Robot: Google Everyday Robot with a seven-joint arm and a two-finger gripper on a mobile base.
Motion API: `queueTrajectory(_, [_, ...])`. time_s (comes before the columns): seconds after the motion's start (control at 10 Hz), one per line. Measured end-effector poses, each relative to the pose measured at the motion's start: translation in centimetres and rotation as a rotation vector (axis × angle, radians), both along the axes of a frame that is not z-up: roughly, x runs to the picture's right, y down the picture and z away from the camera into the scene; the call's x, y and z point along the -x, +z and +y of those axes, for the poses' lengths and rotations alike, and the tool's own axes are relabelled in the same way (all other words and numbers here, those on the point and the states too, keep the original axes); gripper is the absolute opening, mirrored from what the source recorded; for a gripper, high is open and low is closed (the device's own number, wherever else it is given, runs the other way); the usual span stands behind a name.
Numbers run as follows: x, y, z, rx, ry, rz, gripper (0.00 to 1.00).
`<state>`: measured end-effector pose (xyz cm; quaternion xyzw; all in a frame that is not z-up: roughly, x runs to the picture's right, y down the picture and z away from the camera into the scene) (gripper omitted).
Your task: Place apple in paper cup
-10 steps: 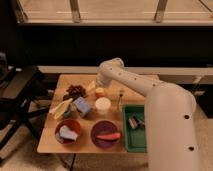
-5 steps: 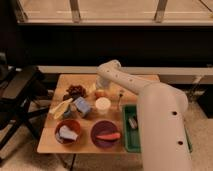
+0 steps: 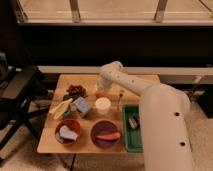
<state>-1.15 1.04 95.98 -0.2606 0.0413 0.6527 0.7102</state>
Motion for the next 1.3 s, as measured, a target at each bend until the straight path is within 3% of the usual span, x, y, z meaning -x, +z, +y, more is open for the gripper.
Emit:
queueTrajectory(0.3, [-1.4,-4.6,-3.2,-0.055,0.032,-0.057,0.03])
queueTrajectory(0.6, [-5.1,-11.4,-5.2,-0.070,0.055,-0.139,0.00])
queueTrajectory(0.9, [-8.9,-17.8,-2.1,-0.028,0.072,-0.200,0.00])
queueTrajectory(1.0, [-9.2,-19.2,-0.9,-0.016,0.067,-0.211,0.04])
queueTrajectory(1.2, [-9.0,-22.3,1.2,0.010,0.040,-0.260,0.20])
queueTrajectory(1.3, [-8.7,-23.2,1.6,0.019,0.031,-0.283,0.21])
